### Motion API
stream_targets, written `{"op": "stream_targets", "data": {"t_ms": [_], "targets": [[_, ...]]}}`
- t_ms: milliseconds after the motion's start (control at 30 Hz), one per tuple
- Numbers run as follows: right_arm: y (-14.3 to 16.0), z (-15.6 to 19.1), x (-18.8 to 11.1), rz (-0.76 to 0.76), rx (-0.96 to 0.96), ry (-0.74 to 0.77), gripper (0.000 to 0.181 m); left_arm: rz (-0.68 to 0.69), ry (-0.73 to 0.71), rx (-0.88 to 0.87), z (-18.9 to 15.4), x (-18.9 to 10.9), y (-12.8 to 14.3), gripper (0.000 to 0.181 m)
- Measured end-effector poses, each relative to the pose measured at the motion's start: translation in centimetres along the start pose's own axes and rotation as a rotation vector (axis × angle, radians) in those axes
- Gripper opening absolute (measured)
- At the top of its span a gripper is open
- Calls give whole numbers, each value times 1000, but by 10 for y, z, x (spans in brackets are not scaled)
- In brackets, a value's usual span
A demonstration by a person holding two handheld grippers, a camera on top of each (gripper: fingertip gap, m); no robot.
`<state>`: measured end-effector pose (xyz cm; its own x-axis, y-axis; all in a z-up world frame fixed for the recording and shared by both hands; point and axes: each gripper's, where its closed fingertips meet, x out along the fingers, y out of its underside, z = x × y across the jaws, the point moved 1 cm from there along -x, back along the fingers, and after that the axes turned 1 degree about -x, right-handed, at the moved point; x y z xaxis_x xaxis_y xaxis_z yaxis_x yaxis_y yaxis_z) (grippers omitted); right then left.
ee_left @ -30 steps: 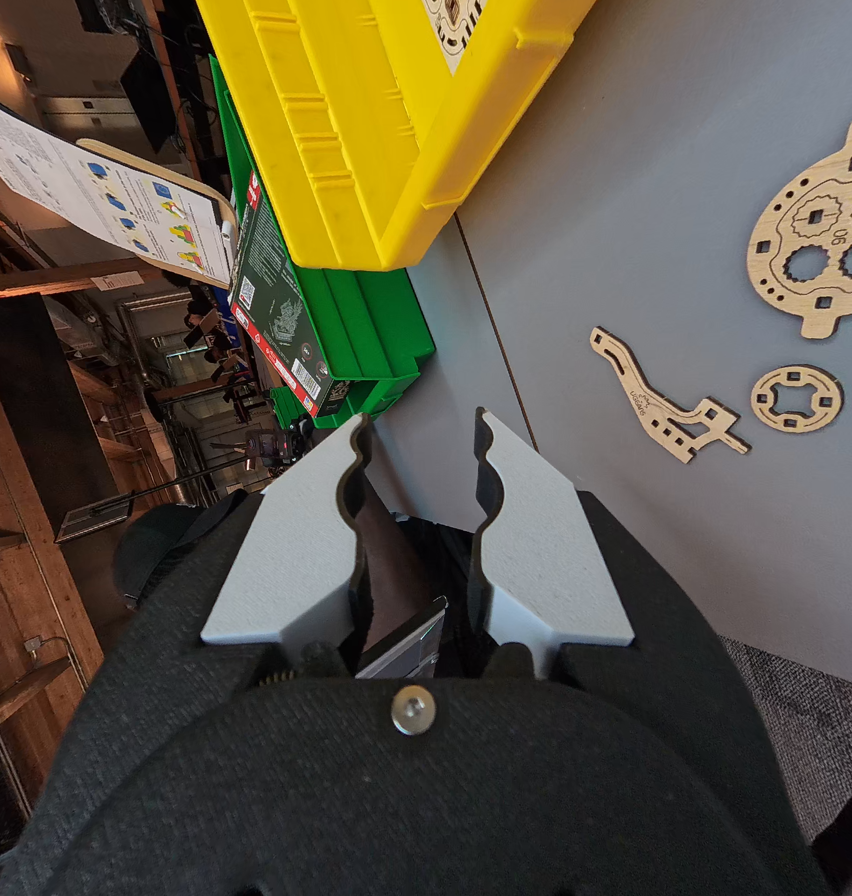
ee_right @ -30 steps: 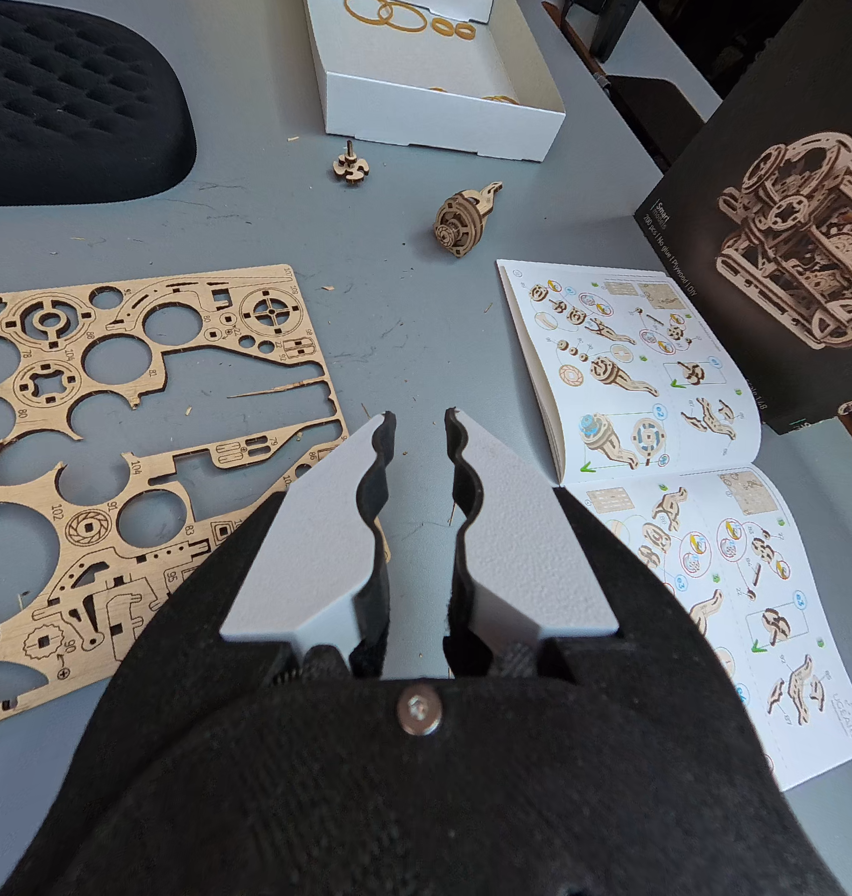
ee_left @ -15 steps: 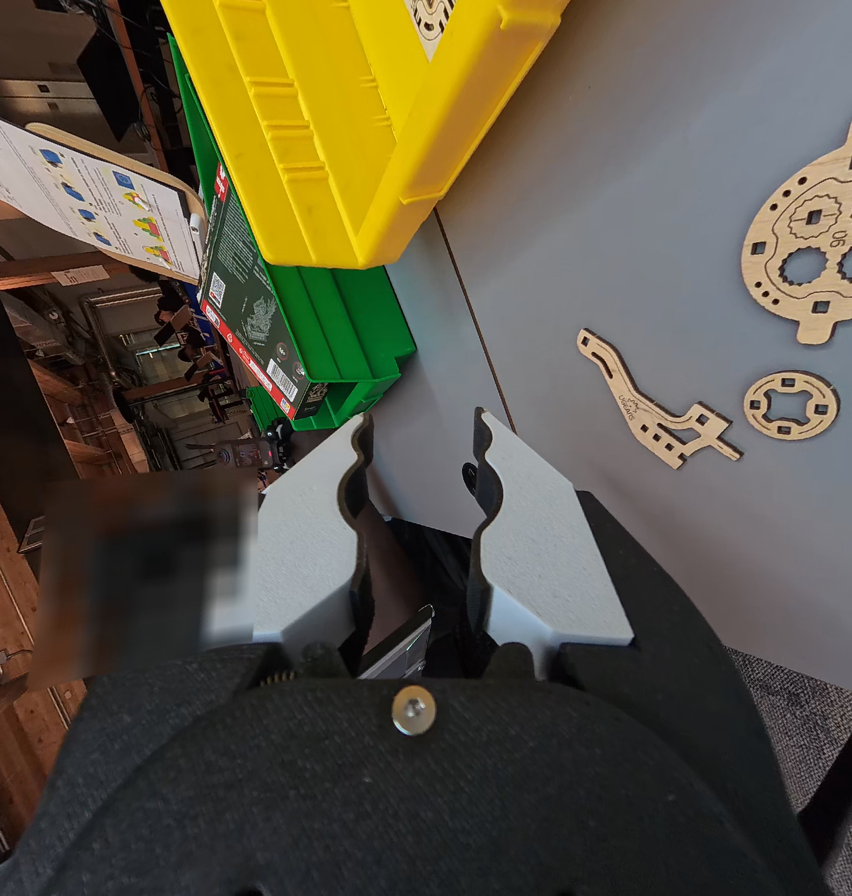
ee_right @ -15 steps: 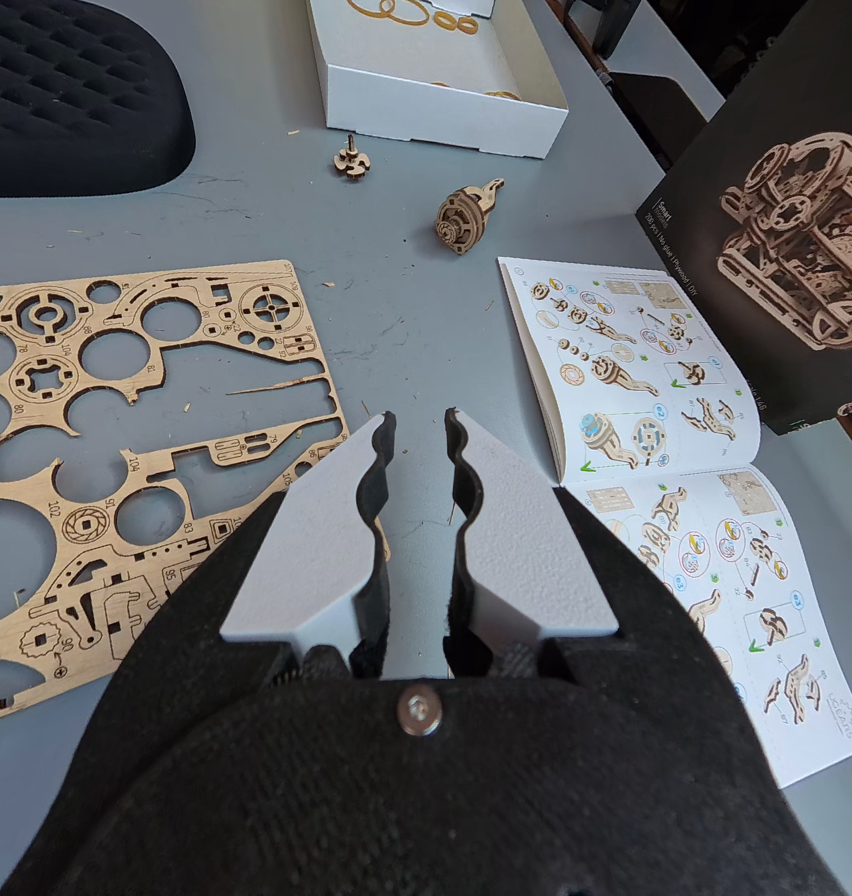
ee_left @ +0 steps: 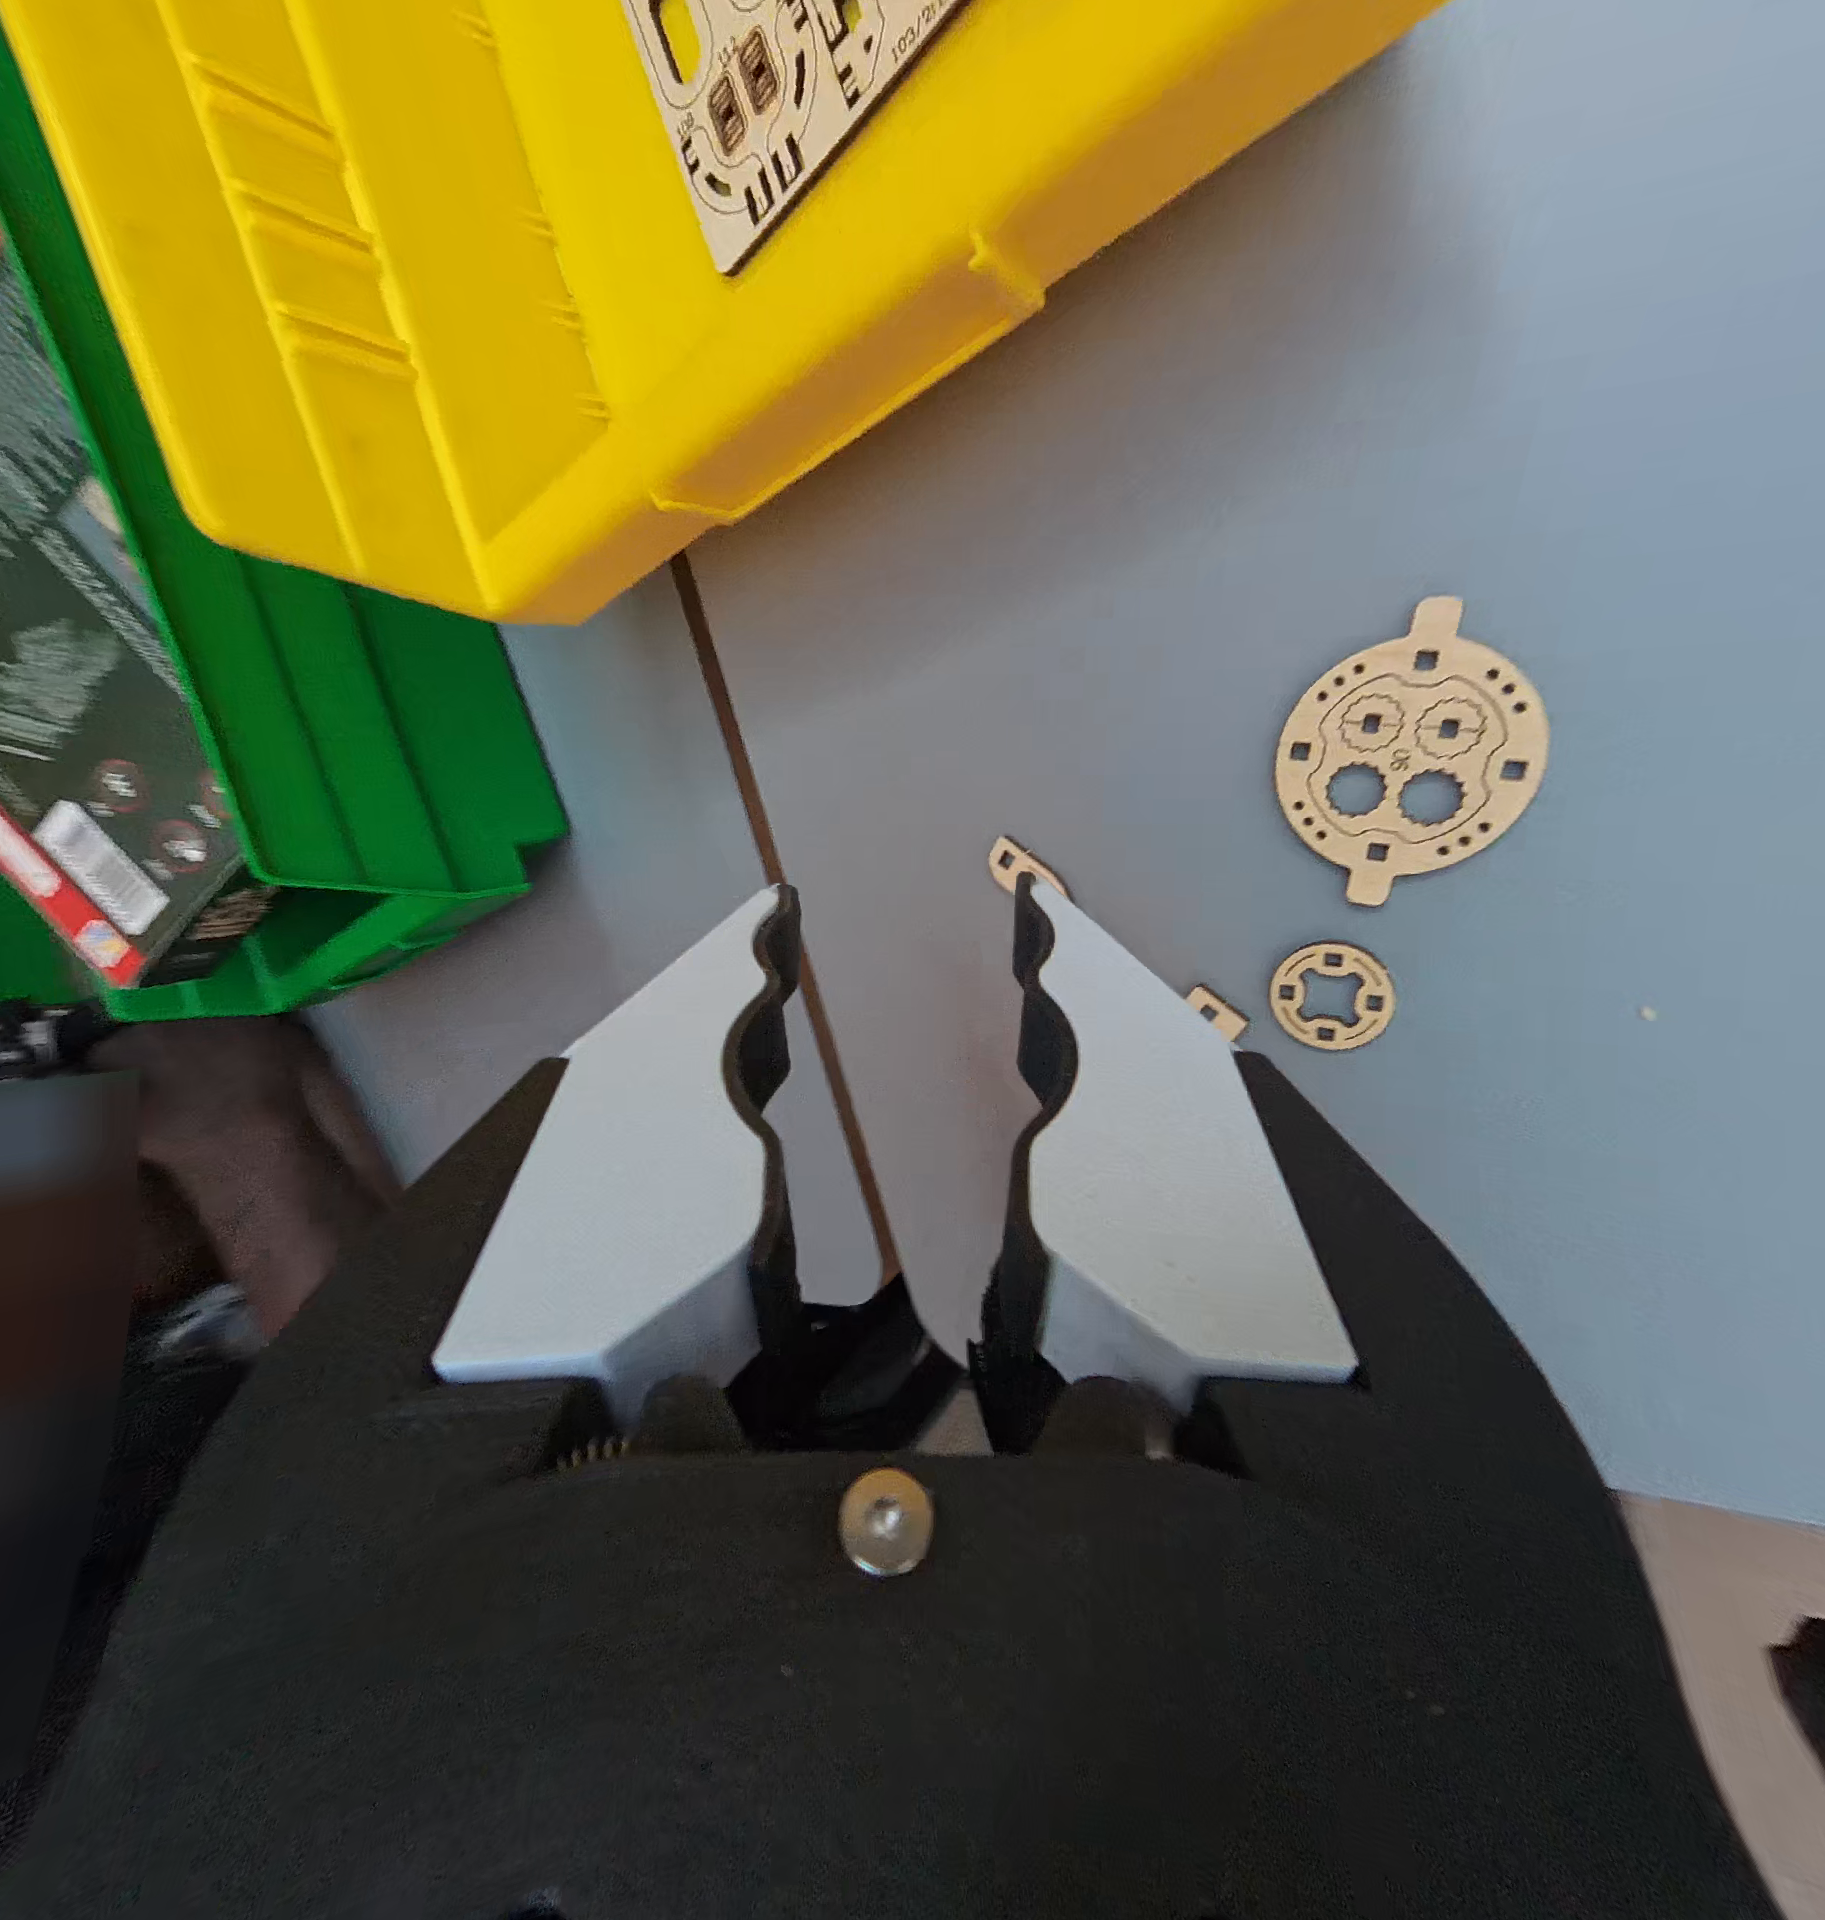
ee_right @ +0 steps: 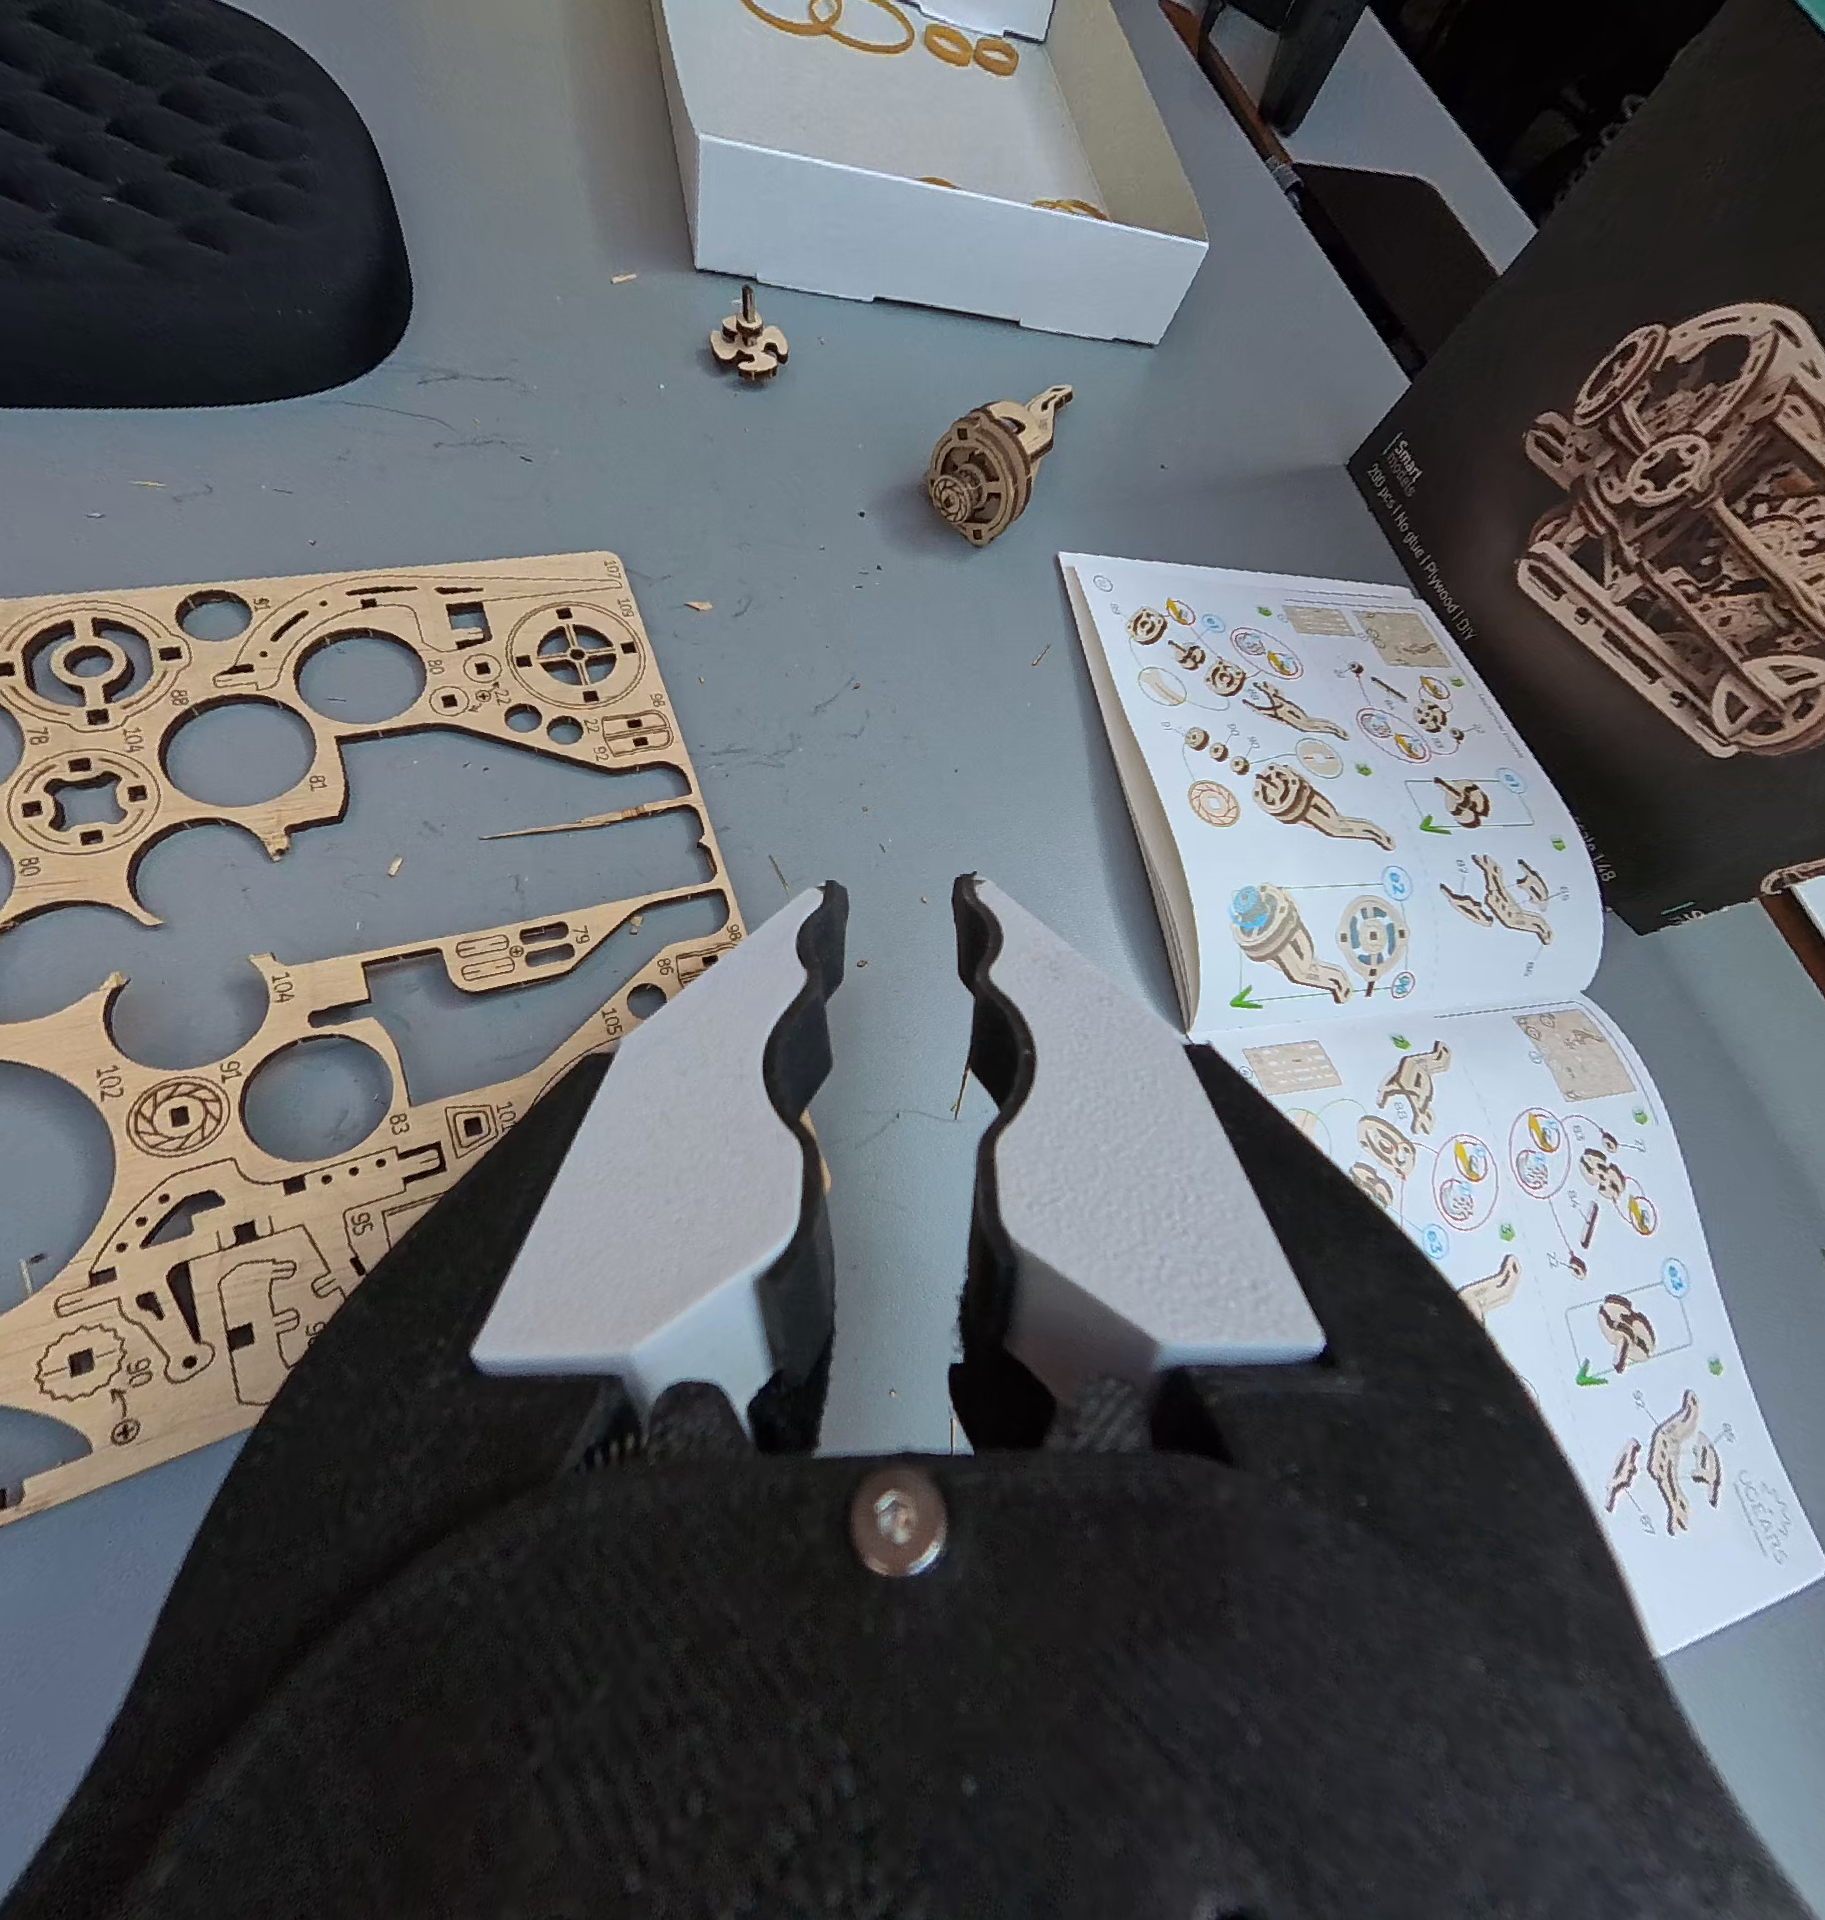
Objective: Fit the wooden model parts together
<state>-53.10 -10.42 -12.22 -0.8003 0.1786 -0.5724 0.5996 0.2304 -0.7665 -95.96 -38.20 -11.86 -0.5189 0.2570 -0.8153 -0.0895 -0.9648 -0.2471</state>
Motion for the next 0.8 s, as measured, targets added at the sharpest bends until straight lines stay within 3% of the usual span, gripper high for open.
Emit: {"op": "stream_targets", "data": {"t_ms": [267,500,800], "targets": [[1,1,-2,10,-29,10,21,-51,476,-423,-19,20,0,32],[4,3,0,28,-43,2,21,-5,510,-458,-22,11,17,35],[2,4,-1,25,-67,10,21,91,463,-424,-24,26,34,34]]}}
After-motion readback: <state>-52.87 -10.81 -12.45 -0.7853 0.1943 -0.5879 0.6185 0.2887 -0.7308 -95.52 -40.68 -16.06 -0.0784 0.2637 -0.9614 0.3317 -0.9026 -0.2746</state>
